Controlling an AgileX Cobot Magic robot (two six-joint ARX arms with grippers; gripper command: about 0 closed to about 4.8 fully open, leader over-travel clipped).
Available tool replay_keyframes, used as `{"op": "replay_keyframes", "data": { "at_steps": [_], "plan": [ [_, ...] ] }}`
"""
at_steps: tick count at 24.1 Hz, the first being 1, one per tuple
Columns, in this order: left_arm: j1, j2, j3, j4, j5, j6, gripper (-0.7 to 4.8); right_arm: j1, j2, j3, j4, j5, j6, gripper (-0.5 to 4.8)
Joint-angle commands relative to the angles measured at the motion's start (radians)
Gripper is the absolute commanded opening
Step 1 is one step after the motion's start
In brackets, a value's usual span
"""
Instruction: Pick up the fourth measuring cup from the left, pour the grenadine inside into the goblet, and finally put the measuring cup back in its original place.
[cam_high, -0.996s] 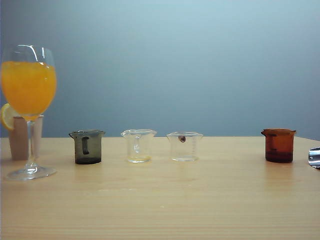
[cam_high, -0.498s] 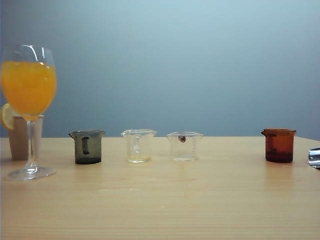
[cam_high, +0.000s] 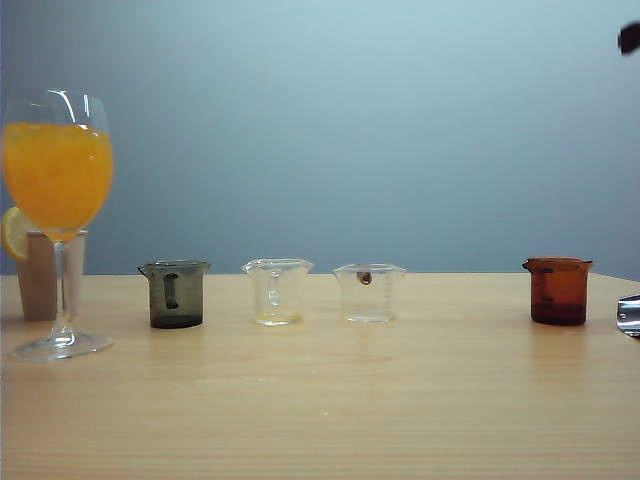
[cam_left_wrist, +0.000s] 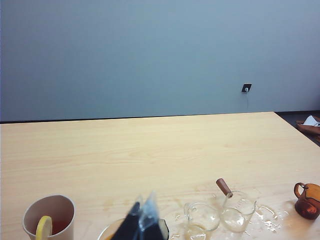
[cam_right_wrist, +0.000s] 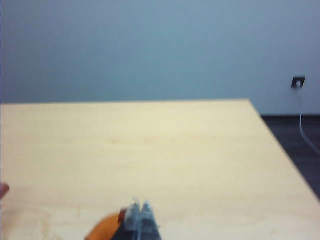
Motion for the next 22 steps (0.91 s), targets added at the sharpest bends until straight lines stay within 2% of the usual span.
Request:
{"op": "replay_keyframes", "data": {
  "at_steps": [1, 6, 12, 15, 16, 17, 18, 22],
  "plan": [
    [0.0, -0.001, 0.006, 0.005, -0.001, 0.002, -0.06, 0.015, 0.039, -0.074, 0.058, -0.01, 0.03, -0.08],
    [0.0, -0.001, 0.006, 0.005, -0.001, -0.002, -0.06, 0.085, 0.154, -0.128, 0.158, 0.004, 0.031, -0.08],
    [0.0, -0.001, 0.006, 0.005, 0.003, -0.003, -0.06, 0.1, 0.436, -0.126, 0.417, 0.02, 0.085, 0.03],
    [0.0, -0.001, 0.006, 0.005, 0.003, -0.005, -0.06, 0.1, 0.542, -0.104, 0.447, 0.017, 0.101, 2.5],
    [0.0, -0.001, 0.006, 0.005, 0.003, -0.005, -0.06, 0.1, 0.568, -0.095, 0.45, 0.017, 0.103, 3.56],
    [0.0, -0.001, 0.006, 0.005, 0.003, -0.005, -0.06, 0.1, 0.592, -0.086, 0.454, 0.016, 0.105, 4.17],
    [0.0, -0.001, 0.006, 0.005, 0.003, -0.005, -0.06, 0.1, 0.61, -0.079, 0.462, 0.016, 0.104, 4.37],
    [0.0, -0.001, 0.006, 0.005, 0.003, -0.005, -0.06, 0.1, 0.673, -0.047, 0.499, 0.016, 0.105, 4.38]
  ]
}}
